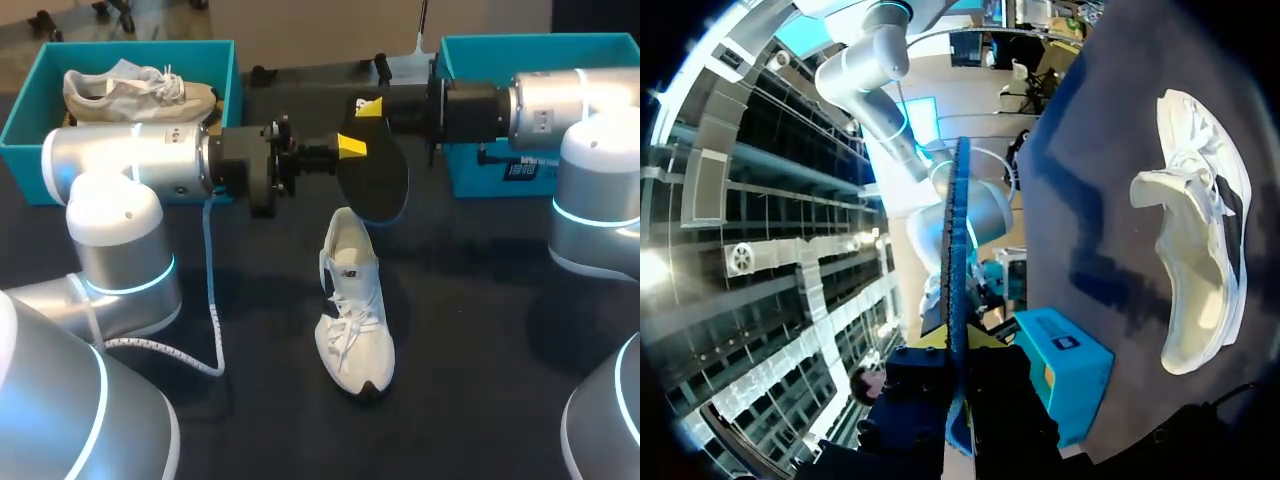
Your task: Take the shoe out of the shoebox, open the shoe tongue, remove and reinsert the insole, then place the shoe into the shoebox
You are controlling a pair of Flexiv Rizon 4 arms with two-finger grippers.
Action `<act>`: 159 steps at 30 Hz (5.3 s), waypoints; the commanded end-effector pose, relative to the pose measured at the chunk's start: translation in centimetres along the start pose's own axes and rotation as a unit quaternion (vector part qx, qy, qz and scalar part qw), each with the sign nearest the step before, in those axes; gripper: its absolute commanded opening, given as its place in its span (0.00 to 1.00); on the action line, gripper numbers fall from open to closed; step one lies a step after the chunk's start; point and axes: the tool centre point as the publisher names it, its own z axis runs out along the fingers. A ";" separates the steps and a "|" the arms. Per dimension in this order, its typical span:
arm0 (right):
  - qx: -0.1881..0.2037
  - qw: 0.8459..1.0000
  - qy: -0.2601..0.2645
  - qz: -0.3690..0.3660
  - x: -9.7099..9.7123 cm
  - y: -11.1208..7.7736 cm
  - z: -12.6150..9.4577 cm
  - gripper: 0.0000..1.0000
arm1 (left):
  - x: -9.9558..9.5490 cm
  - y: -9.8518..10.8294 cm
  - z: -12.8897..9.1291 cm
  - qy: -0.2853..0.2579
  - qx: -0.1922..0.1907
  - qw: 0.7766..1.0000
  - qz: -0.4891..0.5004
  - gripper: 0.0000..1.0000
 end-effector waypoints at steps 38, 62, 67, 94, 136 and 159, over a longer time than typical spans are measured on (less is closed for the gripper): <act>0.078 0.971 -0.037 -0.221 -2.9 -3.1 -10.8 1.00 | -0.9 0.3 -2.3 0.013 0.019 1.000 -0.007 0.00; 0.034 0.978 -0.016 -0.206 -3.9 -2.1 -14.0 1.00 | -1.7 -0.9 -2.5 0.017 0.015 0.992 -0.121 0.00; 0.034 0.978 -0.016 -0.206 -3.9 -2.1 -14.0 1.00 | -2.3 -2.1 -2.8 0.030 0.019 0.957 -0.289 0.00; 0.034 0.978 -0.016 -0.206 -3.9 -2.1 -14.0 1.00 | -4.3 -2.3 -3.6 -0.063 0.077 0.578 -0.810 0.00; 0.034 0.978 -0.016 -0.206 -3.9 -2.1 -14.0 1.00 | -4.0 -2.9 -4.3 0.027 0.015 0.153 -0.988 0.00; 0.034 0.978 -0.016 -0.206 -3.9 -2.1 -14.0 1.00 | 2.2 -0.2 -3.8 0.029 0.054 0.067 -0.996 0.00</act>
